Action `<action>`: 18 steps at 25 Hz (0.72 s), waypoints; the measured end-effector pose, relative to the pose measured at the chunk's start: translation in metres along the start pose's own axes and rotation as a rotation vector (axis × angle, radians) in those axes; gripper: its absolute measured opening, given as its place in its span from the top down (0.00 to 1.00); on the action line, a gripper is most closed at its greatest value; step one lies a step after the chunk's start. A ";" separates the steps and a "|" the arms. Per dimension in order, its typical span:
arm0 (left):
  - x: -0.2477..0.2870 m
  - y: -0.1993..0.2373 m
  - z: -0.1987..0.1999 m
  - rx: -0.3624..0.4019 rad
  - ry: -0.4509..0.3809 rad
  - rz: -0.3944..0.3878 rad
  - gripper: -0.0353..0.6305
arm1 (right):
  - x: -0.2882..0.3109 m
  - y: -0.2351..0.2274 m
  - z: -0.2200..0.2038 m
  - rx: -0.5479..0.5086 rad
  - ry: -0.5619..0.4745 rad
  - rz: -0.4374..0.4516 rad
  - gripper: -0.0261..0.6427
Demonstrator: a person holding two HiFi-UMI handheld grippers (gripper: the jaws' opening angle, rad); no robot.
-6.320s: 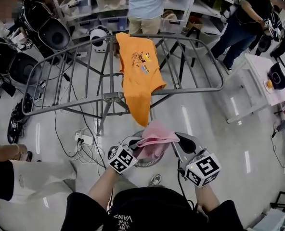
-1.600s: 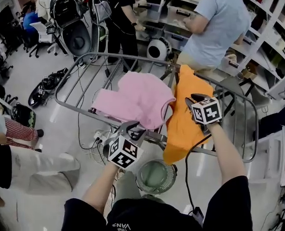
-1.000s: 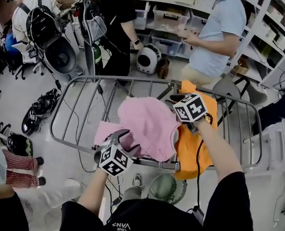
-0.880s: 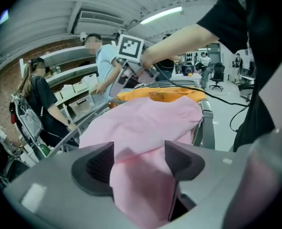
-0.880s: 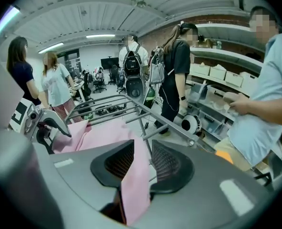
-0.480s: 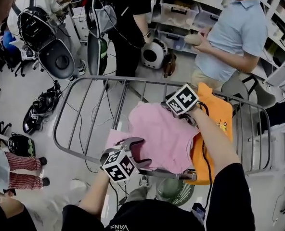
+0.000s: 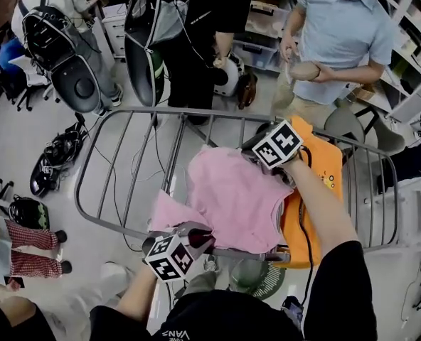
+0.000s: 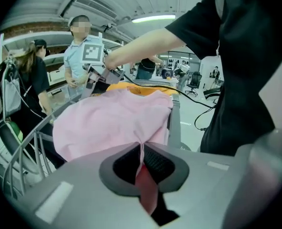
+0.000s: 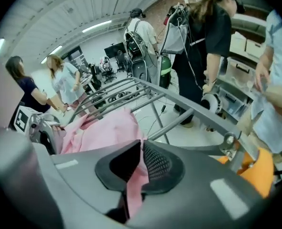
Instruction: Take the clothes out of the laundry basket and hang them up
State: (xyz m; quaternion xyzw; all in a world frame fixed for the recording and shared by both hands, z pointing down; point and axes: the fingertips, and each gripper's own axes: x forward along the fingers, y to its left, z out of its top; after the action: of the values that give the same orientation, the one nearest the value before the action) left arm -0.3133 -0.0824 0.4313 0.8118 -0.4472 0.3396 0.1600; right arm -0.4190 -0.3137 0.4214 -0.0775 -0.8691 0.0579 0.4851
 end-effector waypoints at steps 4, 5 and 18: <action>-0.008 -0.012 0.004 0.009 -0.017 -0.003 0.92 | -0.017 -0.023 0.018 -0.048 -0.063 -0.179 0.93; -0.009 -0.014 0.005 0.010 -0.023 -0.005 0.92 | -0.021 -0.029 0.024 -0.050 -0.083 -0.215 0.93; -0.010 -0.031 0.012 -0.026 -0.080 -0.076 0.92 | -0.081 -0.101 0.075 0.029 -0.363 -0.608 0.93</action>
State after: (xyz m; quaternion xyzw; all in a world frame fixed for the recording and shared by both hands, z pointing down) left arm -0.2864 -0.0661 0.4174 0.8389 -0.4264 0.2949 0.1654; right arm -0.4487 -0.4302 0.3326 0.2034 -0.9235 -0.0639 0.3189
